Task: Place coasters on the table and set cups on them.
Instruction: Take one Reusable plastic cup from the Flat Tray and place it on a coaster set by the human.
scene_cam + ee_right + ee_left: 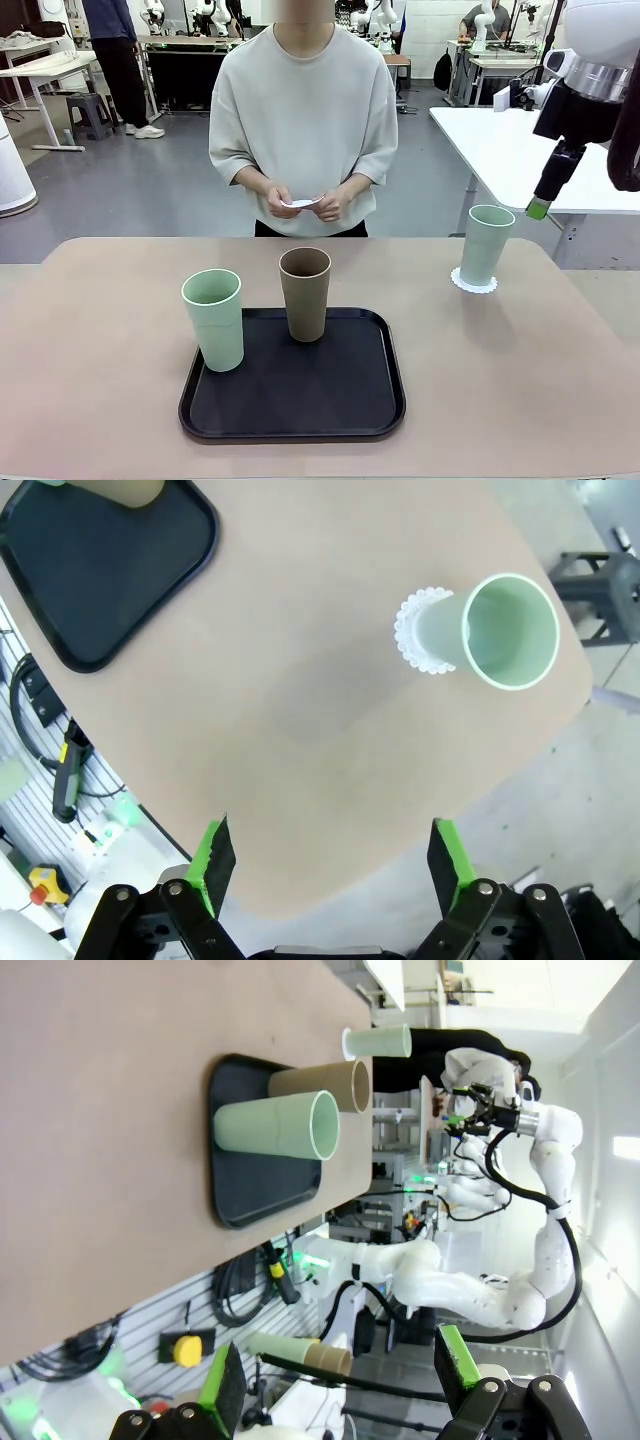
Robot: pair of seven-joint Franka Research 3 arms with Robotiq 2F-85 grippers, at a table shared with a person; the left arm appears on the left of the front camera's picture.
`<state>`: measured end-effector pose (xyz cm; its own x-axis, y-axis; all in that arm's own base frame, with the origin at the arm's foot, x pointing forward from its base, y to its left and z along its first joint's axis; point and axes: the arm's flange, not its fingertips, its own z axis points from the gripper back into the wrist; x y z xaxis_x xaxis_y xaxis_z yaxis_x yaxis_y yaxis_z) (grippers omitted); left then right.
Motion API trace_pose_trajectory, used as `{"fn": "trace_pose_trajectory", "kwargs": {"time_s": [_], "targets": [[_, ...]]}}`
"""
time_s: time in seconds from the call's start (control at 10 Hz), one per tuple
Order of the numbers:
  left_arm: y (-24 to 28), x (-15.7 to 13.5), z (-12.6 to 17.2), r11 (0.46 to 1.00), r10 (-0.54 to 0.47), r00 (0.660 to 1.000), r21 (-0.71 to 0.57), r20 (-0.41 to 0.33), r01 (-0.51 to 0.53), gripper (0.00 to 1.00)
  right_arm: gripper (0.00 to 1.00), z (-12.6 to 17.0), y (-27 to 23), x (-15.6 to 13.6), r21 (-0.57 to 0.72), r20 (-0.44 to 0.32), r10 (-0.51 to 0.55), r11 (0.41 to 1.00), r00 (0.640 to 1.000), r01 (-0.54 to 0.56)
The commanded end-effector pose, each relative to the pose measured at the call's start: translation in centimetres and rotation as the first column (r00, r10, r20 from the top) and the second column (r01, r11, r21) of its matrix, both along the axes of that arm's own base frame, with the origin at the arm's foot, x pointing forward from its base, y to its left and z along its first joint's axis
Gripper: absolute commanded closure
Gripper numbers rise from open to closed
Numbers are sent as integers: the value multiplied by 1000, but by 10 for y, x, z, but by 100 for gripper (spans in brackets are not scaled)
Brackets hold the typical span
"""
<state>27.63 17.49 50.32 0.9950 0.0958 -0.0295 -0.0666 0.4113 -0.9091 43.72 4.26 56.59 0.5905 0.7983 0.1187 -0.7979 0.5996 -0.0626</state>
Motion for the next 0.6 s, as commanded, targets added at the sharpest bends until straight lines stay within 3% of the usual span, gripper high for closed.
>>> {"fn": "trace_pose_trajectory", "kwargs": {"time_s": [0.0, 0.3, 0.4, 0.5], "targets": [[0, -1, 2, 1000, 5, 1000, -11, 5, -5, 0, 0, -3, -2, -3, -20, -1, -15, 1000, 1000, 15], [0, -1, 2, 1000, 5, 1000, -11, 5, -5, 0, 0, 0, -1, 0, 0, 0, -1, 1000, 1000, 1], [0, -1, 2, 1000, 5, 1000, -11, 5, -5, 0, 0, -10, -16, 1, 42, 4, -253, 967, 967, 253], [0, -1, 2, 1000, 5, 1000, -11, 5, -5, 0, 0, -22, -39, 1, -12, -83, -440, 898, 894, 441]]}}
